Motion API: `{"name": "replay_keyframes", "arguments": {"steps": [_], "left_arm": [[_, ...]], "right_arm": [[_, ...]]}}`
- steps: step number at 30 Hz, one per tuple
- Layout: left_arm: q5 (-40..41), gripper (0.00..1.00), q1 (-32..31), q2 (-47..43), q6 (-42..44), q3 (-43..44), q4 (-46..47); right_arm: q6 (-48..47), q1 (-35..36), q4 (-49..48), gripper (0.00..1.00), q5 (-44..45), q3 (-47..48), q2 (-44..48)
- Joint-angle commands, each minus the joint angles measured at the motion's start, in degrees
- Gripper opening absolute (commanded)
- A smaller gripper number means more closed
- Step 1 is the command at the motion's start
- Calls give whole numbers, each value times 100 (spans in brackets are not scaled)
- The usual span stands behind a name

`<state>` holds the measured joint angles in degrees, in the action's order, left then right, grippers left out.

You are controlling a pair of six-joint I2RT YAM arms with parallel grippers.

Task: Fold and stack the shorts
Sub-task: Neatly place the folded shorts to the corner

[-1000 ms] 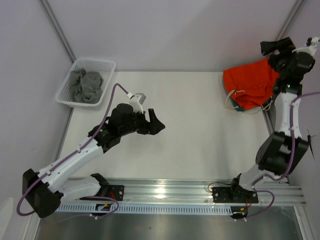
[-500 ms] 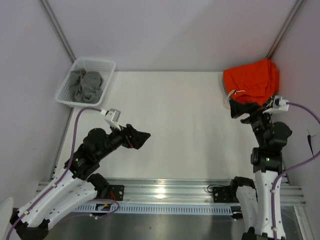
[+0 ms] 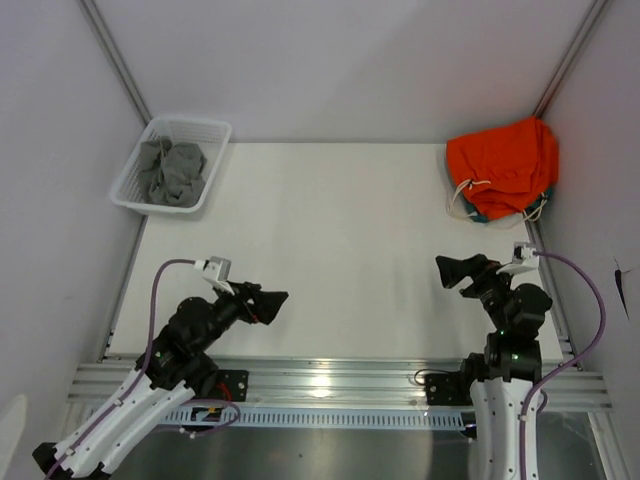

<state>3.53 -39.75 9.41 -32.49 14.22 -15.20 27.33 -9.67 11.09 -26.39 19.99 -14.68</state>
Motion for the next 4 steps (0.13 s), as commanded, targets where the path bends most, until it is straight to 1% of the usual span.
{"name": "replay_keyframes", "arguments": {"steps": [1, 4], "left_arm": [[175, 99, -24, -185, 94, -112, 272], [227, 99, -24, -28, 172, -42, 264]], "right_arm": [[-44, 36, -19, 99, -146, -21, 70], [0, 36, -107, 99, -156, -56, 44]]}}
